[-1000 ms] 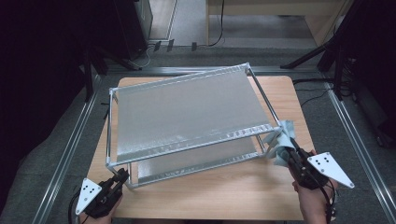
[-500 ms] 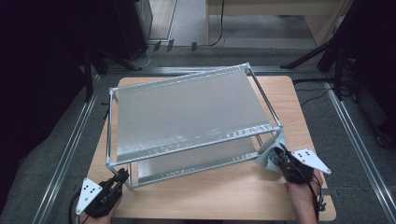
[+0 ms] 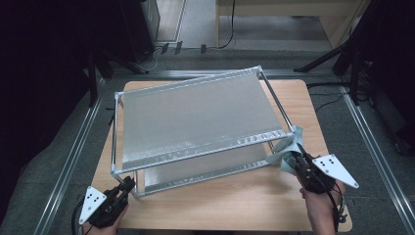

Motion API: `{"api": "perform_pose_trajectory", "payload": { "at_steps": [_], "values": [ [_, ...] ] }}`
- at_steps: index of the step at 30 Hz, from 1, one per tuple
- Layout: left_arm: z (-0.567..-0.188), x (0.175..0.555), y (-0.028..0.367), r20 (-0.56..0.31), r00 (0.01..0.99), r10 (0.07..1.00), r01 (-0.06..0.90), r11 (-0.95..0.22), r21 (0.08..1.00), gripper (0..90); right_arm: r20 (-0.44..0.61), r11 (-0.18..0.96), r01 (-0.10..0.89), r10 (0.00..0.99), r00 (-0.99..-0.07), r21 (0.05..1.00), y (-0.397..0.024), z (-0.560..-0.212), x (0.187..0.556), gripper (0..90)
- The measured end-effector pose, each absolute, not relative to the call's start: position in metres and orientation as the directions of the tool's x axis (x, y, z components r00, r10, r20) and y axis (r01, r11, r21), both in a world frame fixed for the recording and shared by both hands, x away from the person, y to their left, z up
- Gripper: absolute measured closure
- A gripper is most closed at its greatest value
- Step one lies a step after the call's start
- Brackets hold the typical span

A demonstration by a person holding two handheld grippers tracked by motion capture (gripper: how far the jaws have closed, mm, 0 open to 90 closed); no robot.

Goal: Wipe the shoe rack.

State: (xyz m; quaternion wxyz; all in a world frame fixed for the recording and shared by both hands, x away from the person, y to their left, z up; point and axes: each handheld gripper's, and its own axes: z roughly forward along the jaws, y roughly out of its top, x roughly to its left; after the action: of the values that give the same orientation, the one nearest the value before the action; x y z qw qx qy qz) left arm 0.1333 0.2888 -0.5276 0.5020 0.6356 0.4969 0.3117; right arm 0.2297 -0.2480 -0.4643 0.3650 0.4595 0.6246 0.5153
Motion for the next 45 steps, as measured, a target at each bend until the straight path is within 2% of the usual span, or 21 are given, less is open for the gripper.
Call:
{"api": "perform_pose_trajectory", "payload": {
  "at_steps": [3, 6, 11, 13, 17, 22, 31, 34, 37, 45],
  "values": [
    [-0.528, 0.133, 0.289, -0.106, 0.31, 0.945, 0.318, 0.002, 0.948, 79.1, 0.014, 0.035, 0.14, 0.944, -0.331, 0.989, -0.246, -0.452, 0.223, 83.7],
    [-0.528, 0.133, 0.289, -0.107, 0.312, 0.944, 0.319, 0.003, 0.948, 79.1, 0.009, 0.05, 0.166, 0.941, -0.339, 0.985, -0.245, -0.457, 0.226, 83.6],
    [-0.528, 0.133, 0.288, -0.104, 0.32, 0.942, 0.316, -0.003, 0.949, 79.1, 0.044, 0.067, 0.312, 0.941, -0.336, 0.948, -0.245, -0.489, 0.241, 83.4],
    [-0.528, 0.134, 0.288, -0.104, 0.323, 0.941, 0.315, -0.003, 0.949, 79.0, 0.109, 0.042, 0.407, 0.934, -0.34, 0.913, -0.248, -0.506, 0.249, 83.4],
    [-0.528, 0.134, 0.288, -0.104, 0.324, 0.94, 0.316, -0.004, 0.949, 79.1, 0.102, 0.079, 0.479, 0.935, -0.34, 0.874, -0.245, -0.521, 0.255, 83.4],
    [-0.528, 0.134, 0.288, -0.105, 0.326, 0.94, 0.317, -0.004, 0.948, 79.0, 0.081, 0.079, 0.438, 0.939, -0.334, 0.895, -0.243, -0.512, 0.252, 83.4],
    [-0.528, 0.134, 0.288, -0.107, 0.323, 0.94, 0.314, 0.0, 0.949, 79.0, 0.033, 0.025, 0.161, 0.938, -0.345, 0.987, -0.236, -0.452, 0.225, 83.2],
    [-0.528, 0.134, 0.288, -0.106, 0.322, 0.941, 0.316, -0.001, 0.949, 79.0, 0.027, 0.039, 0.182, 0.937, -0.349, 0.983, -0.234, -0.457, 0.229, 82.6],
    [-0.528, 0.133, 0.288, -0.106, 0.323, 0.94, 0.317, -0.002, 0.949, 79.0, 0.058, 0.028, 0.258, 0.946, -0.318, 0.966, -0.239, -0.477, 0.238, 82.8],
    [-0.528, 0.134, 0.287, -0.103, 0.333, 0.937, 0.314, -0.008, 0.949, 79.0, 0.031, 0.089, 0.412, 0.961, -0.276, 0.907, -0.24, -0.528, 0.255, 83.4]
  ]
}}
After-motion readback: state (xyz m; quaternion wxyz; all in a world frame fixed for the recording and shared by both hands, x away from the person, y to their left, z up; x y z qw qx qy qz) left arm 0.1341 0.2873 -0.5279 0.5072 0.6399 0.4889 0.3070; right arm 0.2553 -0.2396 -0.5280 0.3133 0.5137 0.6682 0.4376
